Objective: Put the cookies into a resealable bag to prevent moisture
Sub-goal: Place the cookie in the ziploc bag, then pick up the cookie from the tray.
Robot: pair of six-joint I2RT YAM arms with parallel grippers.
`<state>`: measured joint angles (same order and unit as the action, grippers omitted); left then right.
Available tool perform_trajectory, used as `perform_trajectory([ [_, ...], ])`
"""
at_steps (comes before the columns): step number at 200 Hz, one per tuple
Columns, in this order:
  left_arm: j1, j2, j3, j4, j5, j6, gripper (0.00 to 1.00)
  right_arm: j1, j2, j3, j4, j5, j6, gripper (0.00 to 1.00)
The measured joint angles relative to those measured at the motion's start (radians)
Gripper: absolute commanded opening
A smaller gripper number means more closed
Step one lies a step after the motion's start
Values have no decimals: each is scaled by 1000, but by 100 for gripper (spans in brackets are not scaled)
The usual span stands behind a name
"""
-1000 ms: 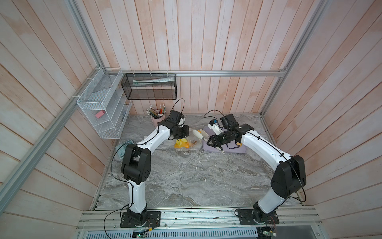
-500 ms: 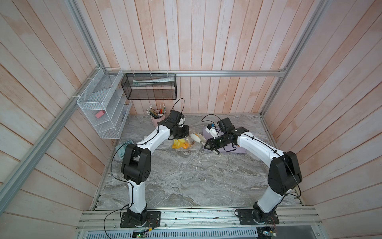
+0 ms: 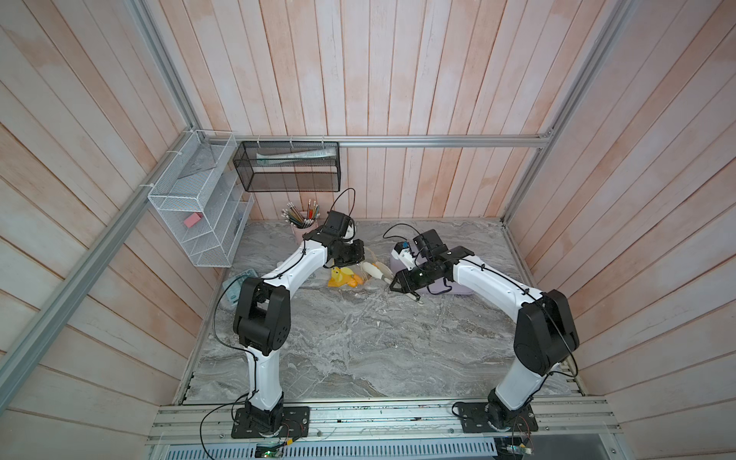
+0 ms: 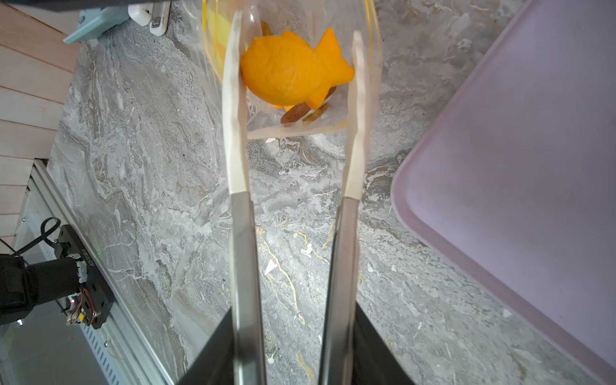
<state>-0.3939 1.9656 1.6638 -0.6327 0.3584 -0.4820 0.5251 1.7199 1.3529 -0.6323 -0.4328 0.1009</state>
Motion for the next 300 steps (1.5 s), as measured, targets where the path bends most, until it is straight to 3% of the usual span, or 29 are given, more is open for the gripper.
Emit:
perform_trajectory([
  [67,0,0,12,-44,10,53,0,5,-3,-10,-10,-13,4,43],
  [130,0,0,12,-60,27,71,0,5,83,71,-4,-13,16,55],
  [181,1,0,12,-60,27,70,0,-8,69,53,19,-31,19,53],
  [201,2,0,12,-58,26,67,0,-19,40,27,27,-50,18,46],
  [253,21,11,12,-37,11,42,0,-53,-145,-104,30,-115,-35,46],
  [300,30,26,12,-31,-1,29,0,-235,-325,-204,37,-109,-19,49],
])
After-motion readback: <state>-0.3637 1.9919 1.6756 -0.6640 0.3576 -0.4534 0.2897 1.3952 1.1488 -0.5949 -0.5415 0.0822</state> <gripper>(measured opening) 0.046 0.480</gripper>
